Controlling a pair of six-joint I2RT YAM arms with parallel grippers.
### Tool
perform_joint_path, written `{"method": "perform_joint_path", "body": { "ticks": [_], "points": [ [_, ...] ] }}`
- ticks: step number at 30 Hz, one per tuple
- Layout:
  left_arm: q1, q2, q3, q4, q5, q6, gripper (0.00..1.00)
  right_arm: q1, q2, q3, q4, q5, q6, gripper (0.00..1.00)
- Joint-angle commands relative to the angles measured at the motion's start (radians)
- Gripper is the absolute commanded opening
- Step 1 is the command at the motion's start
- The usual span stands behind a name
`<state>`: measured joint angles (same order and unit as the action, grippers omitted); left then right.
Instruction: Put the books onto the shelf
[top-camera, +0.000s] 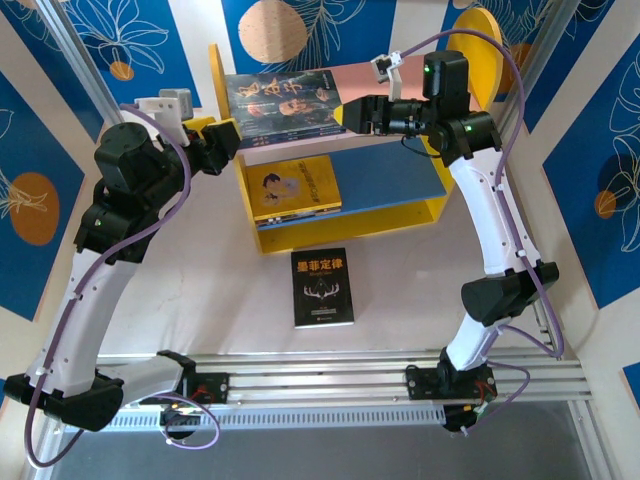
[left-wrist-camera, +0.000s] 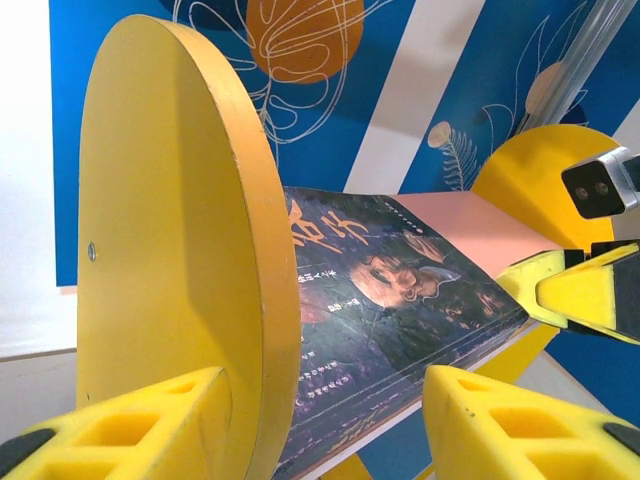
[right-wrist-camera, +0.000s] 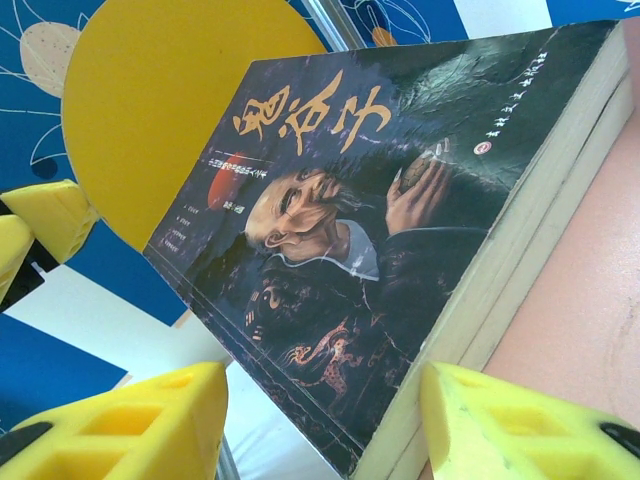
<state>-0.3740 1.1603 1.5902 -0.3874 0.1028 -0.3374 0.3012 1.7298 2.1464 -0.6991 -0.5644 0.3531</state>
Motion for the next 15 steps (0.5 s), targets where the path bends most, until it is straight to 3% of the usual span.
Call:
{"method": "perform_joint_path", "body": {
  "ticks": [1, 15],
  "points": [
    [0.004, -0.007, 0.009, -0.026, 0.037, 0.013, 0.54, 0.011, -0.013, 0.018, -0.012, -0.004, -0.005, 0.55],
    [0.003, 0.01, 0.013, -0.055, 0.183, -0.026, 0.55, 0.004, -0.084, -0.061, 0.002, 0.017, -0.013, 0.55]
  ]
}}
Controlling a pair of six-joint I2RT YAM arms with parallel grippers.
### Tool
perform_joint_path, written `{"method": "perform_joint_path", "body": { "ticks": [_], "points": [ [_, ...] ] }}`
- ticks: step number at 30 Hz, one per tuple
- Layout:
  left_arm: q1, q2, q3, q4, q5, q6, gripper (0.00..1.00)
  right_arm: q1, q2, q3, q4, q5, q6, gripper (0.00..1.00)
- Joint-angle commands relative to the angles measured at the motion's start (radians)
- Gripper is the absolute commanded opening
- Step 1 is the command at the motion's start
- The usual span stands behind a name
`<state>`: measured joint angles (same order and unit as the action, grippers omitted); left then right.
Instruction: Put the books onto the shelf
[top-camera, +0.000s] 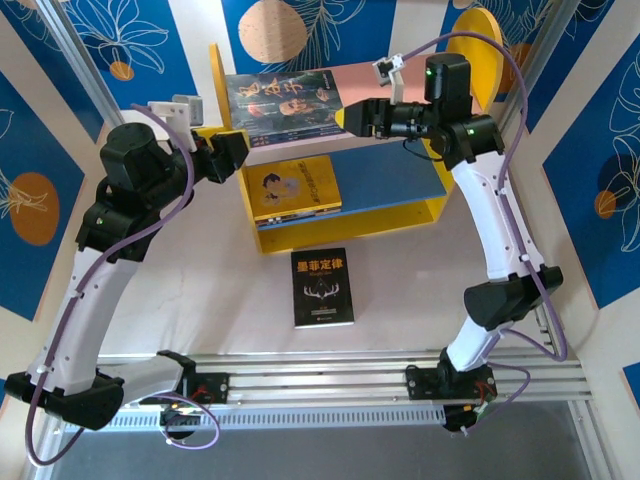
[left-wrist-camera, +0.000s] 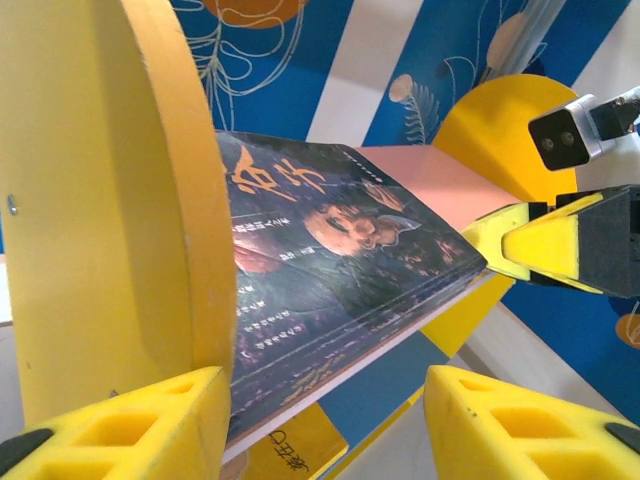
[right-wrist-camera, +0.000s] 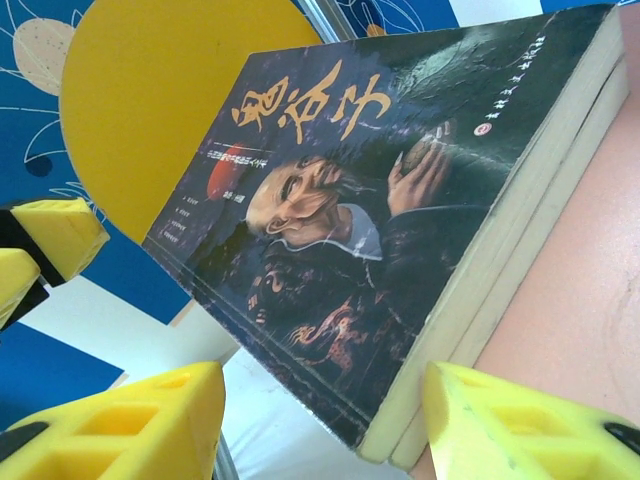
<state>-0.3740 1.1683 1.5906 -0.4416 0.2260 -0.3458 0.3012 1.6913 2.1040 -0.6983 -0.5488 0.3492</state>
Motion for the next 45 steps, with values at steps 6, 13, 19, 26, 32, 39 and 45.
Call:
{"method": "perform_joint_path", "body": {
  "ticks": [6, 13, 19, 26, 32, 39, 45],
  "points": [
    [0.005, 0.023, 0.022, -0.004, 0.087, -0.019, 0.55, 0.003, -0.082, -0.059, 0.015, -0.001, -0.01, 0.55],
    [0.004, 0.027, 0.022, -0.004, 0.089, -0.02, 0.55, 0.014, -0.111, -0.097, 0.022, -0.001, -0.01, 0.55],
    [0.004, 0.025, 0.022, -0.007, 0.087, -0.015, 0.55, 0.035, -0.132, -0.13, 0.033, -0.001, -0.008, 0.56],
    [0.004, 0.022, 0.021, -0.003, 0.088, -0.012, 0.55, 0.095, -0.154, -0.167, 0.049, 0.021, -0.01, 0.56],
    [0.004, 0.02, 0.017, -0.002, 0.096, -0.007, 0.55, 0.127, -0.138, -0.166, 0.07, 0.041, 0.001, 0.56],
    [0.004, 0.007, 0.009, 0.001, 0.09, 0.004, 0.55, 0.146, -0.111, -0.136, 0.074, 0.046, 0.003, 0.56],
    [0.005, 0.007, 0.005, 0.001, 0.084, 0.008, 0.55, 0.16, -0.087, -0.108, 0.075, 0.054, 0.007, 0.56]
  ]
}}
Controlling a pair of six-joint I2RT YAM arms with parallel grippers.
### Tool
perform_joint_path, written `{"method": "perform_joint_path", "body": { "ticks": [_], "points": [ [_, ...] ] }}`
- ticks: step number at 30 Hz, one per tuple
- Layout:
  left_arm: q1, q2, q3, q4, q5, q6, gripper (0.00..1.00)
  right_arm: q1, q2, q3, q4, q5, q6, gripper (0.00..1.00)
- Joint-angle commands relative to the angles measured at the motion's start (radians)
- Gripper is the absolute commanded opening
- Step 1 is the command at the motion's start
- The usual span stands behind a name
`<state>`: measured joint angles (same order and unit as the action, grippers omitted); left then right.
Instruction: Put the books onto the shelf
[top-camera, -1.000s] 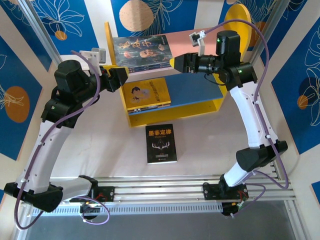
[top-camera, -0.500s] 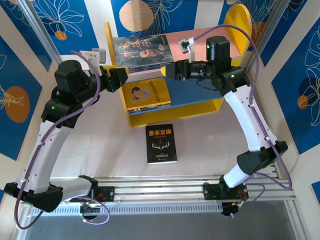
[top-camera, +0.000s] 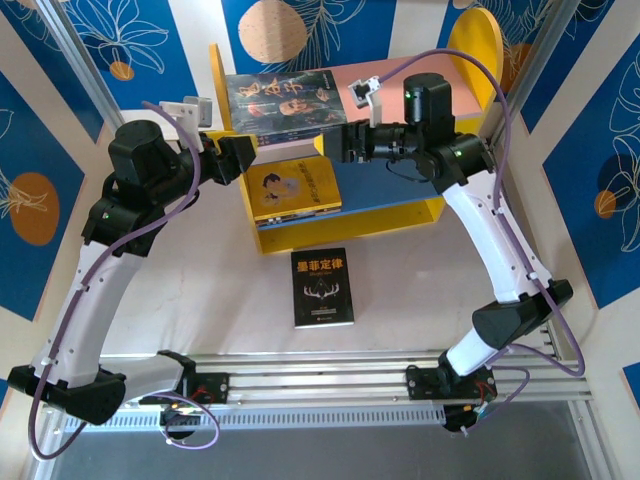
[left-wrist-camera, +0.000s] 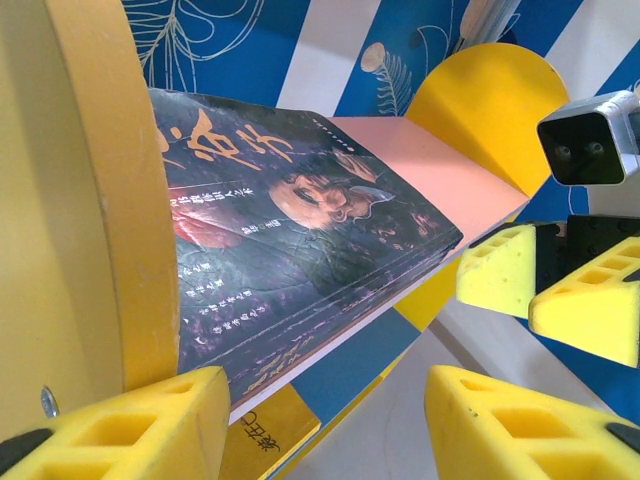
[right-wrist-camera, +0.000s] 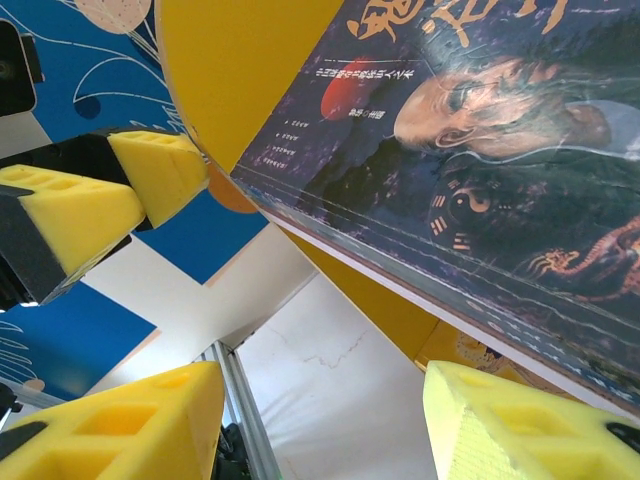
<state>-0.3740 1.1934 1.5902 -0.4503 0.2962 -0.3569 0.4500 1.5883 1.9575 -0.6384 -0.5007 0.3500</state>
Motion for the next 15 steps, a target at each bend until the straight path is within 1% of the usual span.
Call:
{"method": "perform_joint_path", "body": {
  "ticks": [1, 4, 8, 15],
  "points": [
    [0.004, -0.02, 0.004, 0.009, 0.014, 0.019, 0.55, 0.014, 0.019, 0.041, 0.018, 0.008, 0.008, 0.56],
    [0.005, -0.024, -0.002, 0.016, 0.005, 0.016, 0.55, 0.049, 0.022, 0.035, 0.038, 0.063, 0.012, 0.56],
    [0.004, -0.033, -0.007, 0.019, -0.011, 0.016, 0.55, 0.138, 0.017, 0.024, 0.054, 0.228, -0.023, 0.56],
    [0.004, -0.055, -0.009, 0.003, -0.026, 0.028, 0.55, 0.22, 0.019, 0.032, 0.076, 0.334, -0.032, 0.56]
  ]
}}
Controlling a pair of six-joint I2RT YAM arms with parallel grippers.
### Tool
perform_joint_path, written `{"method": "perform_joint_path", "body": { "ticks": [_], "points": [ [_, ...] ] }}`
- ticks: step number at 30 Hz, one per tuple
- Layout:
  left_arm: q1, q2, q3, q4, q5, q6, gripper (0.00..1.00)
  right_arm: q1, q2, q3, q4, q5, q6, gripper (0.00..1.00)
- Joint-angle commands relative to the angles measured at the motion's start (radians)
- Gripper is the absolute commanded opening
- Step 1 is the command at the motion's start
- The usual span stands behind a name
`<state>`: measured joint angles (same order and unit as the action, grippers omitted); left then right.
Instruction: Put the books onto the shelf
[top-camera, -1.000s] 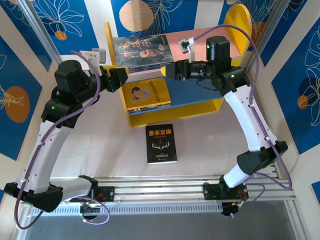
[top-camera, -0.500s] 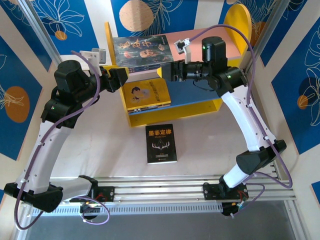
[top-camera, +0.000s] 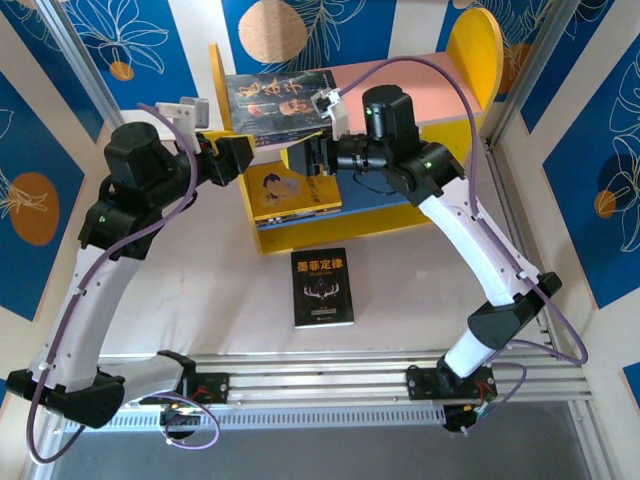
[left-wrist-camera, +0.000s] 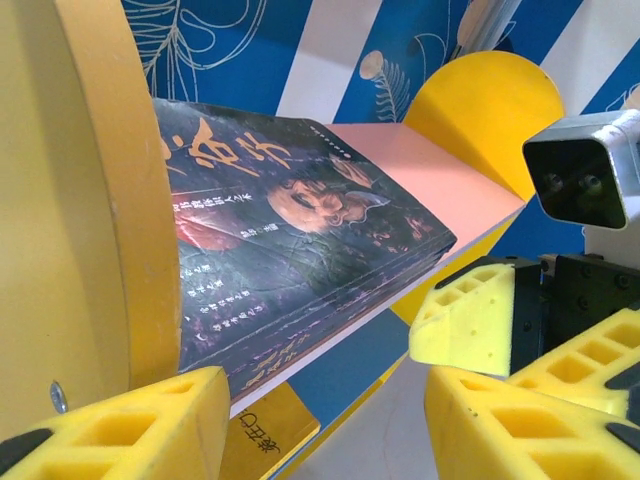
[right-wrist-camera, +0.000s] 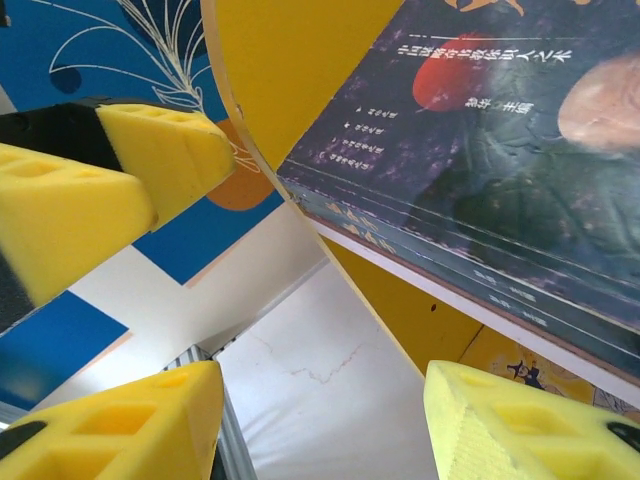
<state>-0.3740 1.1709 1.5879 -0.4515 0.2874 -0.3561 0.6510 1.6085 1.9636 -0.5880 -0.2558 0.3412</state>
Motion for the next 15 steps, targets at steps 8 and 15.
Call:
{"method": "perform_joint_path", "body": {
  "ticks": [8, 15],
  "points": [
    [0.005, -0.041, -0.012, 0.003, -0.022, 0.032, 0.55, 0.088, 0.036, 0.075, 0.017, 0.2, -0.057, 0.58],
    [0.005, -0.044, -0.014, -0.001, -0.025, 0.037, 0.55, 0.101, 0.066, 0.117, 0.0, 0.219, -0.07, 0.58]
  ]
}}
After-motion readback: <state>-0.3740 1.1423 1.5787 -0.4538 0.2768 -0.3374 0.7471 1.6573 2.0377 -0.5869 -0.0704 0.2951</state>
